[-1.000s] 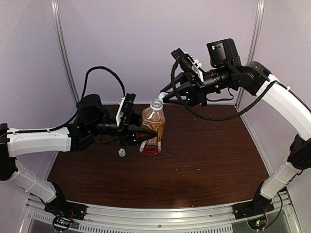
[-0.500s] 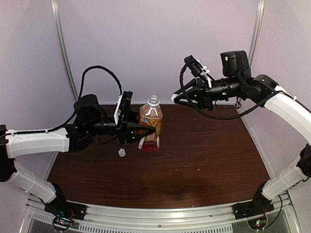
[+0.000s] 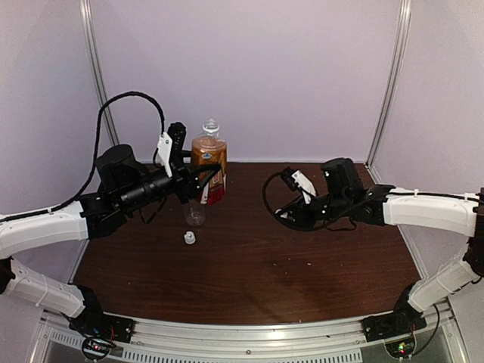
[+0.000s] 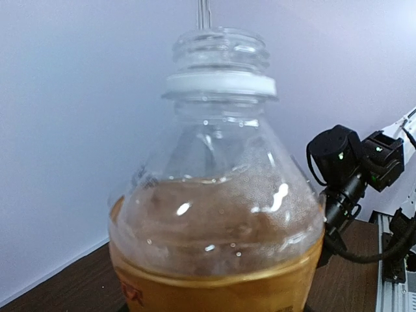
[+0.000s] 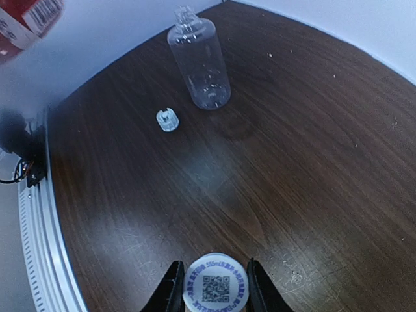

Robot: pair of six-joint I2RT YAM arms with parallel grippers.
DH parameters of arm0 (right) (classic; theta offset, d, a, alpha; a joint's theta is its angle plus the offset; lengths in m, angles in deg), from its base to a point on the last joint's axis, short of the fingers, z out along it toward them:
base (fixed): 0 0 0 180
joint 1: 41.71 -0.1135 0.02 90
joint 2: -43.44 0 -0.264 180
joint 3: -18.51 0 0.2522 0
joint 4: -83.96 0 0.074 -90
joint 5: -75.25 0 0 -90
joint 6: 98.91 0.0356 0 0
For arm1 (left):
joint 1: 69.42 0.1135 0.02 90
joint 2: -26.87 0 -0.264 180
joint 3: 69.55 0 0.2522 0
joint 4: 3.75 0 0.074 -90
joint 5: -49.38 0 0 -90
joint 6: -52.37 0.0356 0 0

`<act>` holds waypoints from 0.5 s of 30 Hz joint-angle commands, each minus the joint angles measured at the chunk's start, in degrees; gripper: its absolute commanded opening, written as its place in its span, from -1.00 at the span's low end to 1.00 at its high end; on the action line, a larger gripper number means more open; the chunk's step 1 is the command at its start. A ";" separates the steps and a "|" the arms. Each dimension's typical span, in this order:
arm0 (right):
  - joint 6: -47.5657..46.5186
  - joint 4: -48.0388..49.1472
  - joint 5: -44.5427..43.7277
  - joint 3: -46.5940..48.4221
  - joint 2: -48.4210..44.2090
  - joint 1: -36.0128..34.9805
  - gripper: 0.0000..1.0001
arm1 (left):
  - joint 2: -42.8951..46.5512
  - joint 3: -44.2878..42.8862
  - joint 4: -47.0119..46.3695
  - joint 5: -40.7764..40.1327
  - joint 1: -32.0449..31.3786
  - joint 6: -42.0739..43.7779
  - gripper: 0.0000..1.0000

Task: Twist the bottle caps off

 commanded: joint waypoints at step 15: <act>3.22 14.09 -7.33 2.59 27.52 -2.82 -0.55 | -0.11 -0.12 1.11 -4.42 0.35 1.47 -0.66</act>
